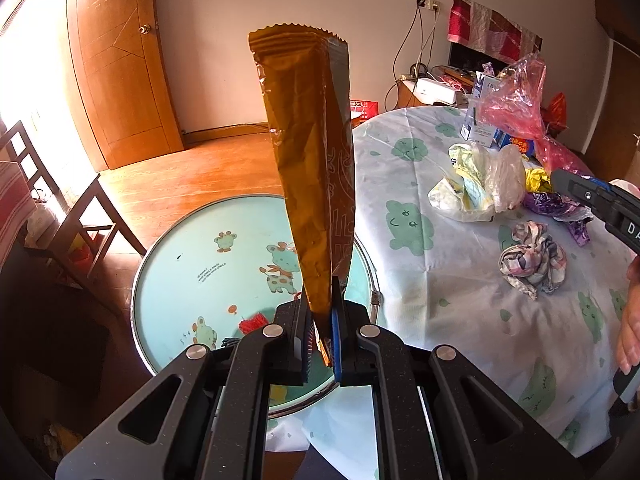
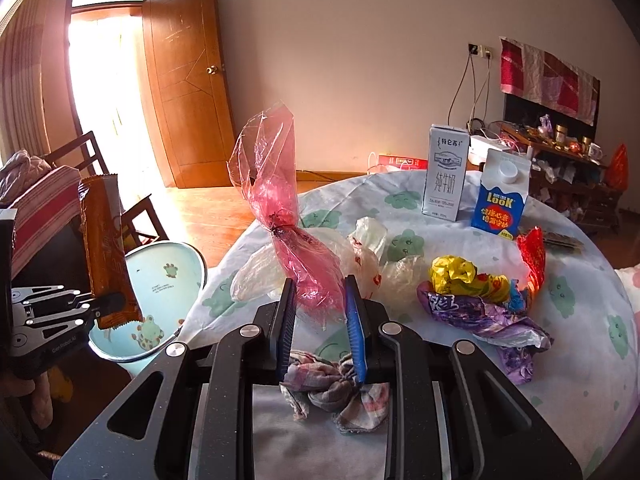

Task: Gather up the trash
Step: 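Carry the orange wrapper with the left tool while the right tool carries the pink bag over the bucket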

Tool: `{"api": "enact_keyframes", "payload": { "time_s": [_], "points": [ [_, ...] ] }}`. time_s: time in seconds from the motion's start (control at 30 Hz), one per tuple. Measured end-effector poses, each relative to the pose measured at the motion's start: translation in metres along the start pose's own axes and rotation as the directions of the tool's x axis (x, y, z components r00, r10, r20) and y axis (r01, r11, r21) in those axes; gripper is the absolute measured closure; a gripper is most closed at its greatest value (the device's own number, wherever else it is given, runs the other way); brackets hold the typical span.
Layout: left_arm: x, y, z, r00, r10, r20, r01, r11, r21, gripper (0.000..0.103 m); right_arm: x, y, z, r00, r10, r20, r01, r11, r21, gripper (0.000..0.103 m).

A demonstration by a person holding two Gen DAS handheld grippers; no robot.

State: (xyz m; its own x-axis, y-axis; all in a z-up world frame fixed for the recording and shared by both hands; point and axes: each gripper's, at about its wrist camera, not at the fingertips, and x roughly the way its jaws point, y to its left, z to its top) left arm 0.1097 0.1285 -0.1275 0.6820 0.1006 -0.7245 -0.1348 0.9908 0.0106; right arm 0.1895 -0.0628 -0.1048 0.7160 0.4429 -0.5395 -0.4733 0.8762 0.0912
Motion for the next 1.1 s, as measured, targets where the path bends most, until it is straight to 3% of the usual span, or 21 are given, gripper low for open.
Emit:
{"api": "enact_keyframes", "payload": {
  "time_s": [0.27,0.67,1.1],
  "points": [
    [0.003,0.021,-0.002,0.999,0.017,-0.028,-0.019,0.999,-0.044,0.096,0.032,0.022,0.010,0.999,0.033,-0.038,-0.035,0.998,-0.060,0.078],
    [0.002,0.048,-0.001,0.995,0.101,-0.003,-0.101,0.989,-0.104,0.096,0.064,0.053,0.012,0.995,0.079,-0.061,-0.089,0.981,-0.172,0.078],
    [0.007,0.050,-0.004,0.990,0.144,0.005,-0.143,0.985,-0.099,0.096,0.082,0.072,0.008,0.991,0.115,-0.065,-0.128,0.958,-0.256,0.078]
  ]
}}
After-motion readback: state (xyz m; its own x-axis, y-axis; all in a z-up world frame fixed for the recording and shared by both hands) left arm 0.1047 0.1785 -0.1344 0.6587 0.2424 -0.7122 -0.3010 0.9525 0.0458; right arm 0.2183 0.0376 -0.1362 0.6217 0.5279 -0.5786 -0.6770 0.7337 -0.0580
